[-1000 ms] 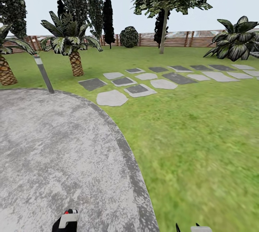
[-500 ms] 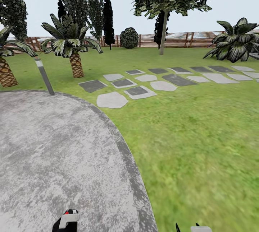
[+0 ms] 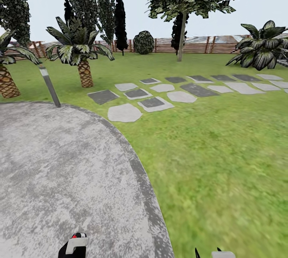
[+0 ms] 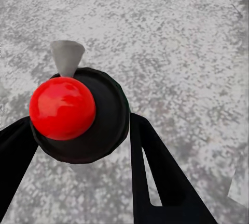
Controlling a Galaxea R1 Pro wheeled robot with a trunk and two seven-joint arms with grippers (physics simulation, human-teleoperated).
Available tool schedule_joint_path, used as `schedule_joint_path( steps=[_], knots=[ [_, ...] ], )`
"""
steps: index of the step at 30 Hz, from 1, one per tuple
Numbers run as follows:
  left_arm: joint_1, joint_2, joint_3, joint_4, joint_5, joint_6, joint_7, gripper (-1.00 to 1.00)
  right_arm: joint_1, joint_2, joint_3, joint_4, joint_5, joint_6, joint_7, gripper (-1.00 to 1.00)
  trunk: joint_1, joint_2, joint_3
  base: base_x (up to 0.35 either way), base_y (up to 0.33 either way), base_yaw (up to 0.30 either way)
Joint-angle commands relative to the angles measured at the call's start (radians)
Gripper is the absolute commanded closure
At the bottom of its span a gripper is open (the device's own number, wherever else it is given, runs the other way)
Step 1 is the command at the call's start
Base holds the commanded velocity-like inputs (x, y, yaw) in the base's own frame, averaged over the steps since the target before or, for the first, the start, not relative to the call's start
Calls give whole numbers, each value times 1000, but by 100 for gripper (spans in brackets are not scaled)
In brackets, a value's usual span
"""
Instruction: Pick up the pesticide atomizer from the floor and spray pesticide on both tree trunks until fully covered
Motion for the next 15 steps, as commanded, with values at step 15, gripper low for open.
schedule_joint_path(
  steps=[15],
  knots=[
    [0, -2, 1, -3, 0, -3, 1, 100, -1, -1, -1, 2, 2, -3, -1, -100, 0, 0, 7, 107, 0, -94]
  ],
)
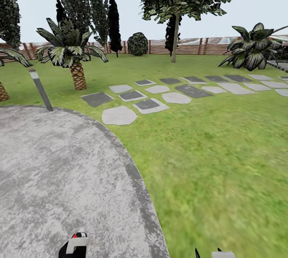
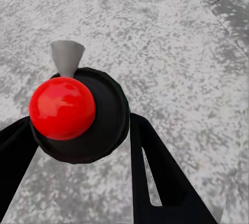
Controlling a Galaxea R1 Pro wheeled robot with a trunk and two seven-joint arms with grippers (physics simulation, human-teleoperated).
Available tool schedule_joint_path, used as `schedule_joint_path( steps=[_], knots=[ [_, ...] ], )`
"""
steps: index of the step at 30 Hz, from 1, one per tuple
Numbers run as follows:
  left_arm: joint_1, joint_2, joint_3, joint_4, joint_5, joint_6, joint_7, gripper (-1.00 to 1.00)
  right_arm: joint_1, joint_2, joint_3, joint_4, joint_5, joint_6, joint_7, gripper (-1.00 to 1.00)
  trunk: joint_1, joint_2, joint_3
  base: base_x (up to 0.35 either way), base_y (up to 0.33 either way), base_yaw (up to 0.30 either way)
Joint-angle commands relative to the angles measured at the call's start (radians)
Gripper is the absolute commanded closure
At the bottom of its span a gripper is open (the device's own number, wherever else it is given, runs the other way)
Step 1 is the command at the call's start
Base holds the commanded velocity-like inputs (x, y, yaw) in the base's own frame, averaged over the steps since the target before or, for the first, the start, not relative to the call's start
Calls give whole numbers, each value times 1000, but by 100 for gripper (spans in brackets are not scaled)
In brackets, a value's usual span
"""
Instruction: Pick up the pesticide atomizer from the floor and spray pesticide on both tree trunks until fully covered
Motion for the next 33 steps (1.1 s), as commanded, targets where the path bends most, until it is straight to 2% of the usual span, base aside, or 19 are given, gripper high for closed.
schedule_joint_path(
  steps=[1, 12, 33],
  knots=[
    [-1, 0, 1, 1, 0, -3, 1, 100, -1, -1, 0, 1, 0, -3, 0, -100, 0, 0, -1, 326, 0, -7],
    [-1, -1, 1, 3, 0, -2, 1, 100, -1, 0, -1, -1, -1, -3, -3, -100, 0, 0, -2, 336, 0, -1],
    [-1, 0, 2, 2, 1, -2, 2, 100, -1, 0, -2, -1, -2, -3, -2, -100, 0, 0, -35, 338, 0, 0]
  ],
)
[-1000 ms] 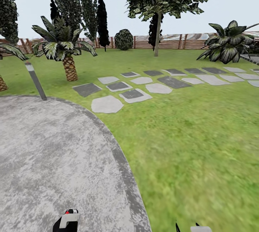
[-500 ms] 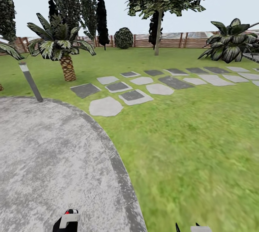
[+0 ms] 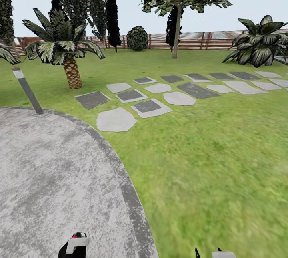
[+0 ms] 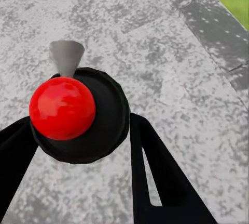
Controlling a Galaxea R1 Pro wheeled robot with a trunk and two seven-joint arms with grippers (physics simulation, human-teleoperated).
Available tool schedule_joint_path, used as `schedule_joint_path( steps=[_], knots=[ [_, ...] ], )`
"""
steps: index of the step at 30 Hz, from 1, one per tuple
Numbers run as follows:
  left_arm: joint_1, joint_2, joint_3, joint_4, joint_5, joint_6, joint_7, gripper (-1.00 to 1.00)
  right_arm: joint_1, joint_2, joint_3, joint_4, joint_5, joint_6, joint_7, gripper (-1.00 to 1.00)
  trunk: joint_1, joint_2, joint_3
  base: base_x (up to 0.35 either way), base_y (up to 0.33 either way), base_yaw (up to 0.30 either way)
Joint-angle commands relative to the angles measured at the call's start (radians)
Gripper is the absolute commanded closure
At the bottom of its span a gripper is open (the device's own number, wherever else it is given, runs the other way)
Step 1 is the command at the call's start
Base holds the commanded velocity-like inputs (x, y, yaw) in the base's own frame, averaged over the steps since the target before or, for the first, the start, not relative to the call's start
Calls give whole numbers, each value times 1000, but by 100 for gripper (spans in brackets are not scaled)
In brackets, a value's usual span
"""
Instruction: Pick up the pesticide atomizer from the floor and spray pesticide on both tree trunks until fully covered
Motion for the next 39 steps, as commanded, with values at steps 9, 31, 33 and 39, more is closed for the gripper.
schedule_joint_path(
  steps=[9, 31, 33, 39],
  knots=[
    [-1, 0, 2, 1, 1, -2, 1, 100, -1, -2, 1, 2, 0, -3, 0, -100, 0, 0, -4, 338, 0, 0],
    [-1, 0, 2, 3, 1, -2, 1, 100, -1, -3, 1, 2, 0, -3, 0, -100, 0, 0, -4, 338, 0, 0],
    [-1, 0, 2, 3, 1, -2, 1, 100, -1, -2, 1, 2, 0, -3, 0, -100, 0, 0, -4, 338, 0, 0],
    [-1, 0, 2, 5, 1, -2, 1, 100, -1, -2, 1, 2, 2, -3, 1, -100, 0, 0, -4, 338, 0, 0]
  ],
)
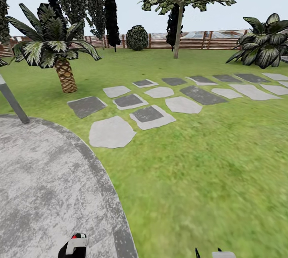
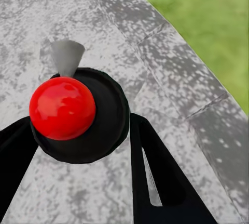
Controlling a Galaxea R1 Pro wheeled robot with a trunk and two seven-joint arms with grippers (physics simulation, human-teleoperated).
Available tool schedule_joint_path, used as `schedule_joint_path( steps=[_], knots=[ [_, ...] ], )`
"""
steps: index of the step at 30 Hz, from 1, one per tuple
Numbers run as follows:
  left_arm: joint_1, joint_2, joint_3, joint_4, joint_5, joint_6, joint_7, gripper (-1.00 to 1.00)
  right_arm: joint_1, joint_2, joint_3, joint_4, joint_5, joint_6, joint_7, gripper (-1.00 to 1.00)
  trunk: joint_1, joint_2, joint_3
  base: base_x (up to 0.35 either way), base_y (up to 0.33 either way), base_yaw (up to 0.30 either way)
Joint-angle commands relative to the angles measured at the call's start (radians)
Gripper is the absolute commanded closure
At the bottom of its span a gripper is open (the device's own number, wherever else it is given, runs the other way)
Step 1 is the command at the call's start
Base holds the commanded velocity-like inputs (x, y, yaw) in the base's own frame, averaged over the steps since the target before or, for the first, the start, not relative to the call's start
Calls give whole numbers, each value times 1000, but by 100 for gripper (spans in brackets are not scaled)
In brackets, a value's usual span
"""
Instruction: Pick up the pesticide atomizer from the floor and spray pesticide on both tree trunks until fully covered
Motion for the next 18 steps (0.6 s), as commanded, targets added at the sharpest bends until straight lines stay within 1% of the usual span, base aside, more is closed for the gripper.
schedule_joint_path(
  steps=[1, 18],
  knots=[
    [-1, 0, 1, 1, 0, -3, 1, 100, -1, 0, 0, 1, 0, -3, 0, -100, 0, 0, -1, 339, 0, 0],
    [-1, 0, 1, 1, -1, -4, 1, 100, -1, 0, 0, 1, 0, -3, -1, -100, 0, 0, -1, 338, 0, 0]
  ],
)
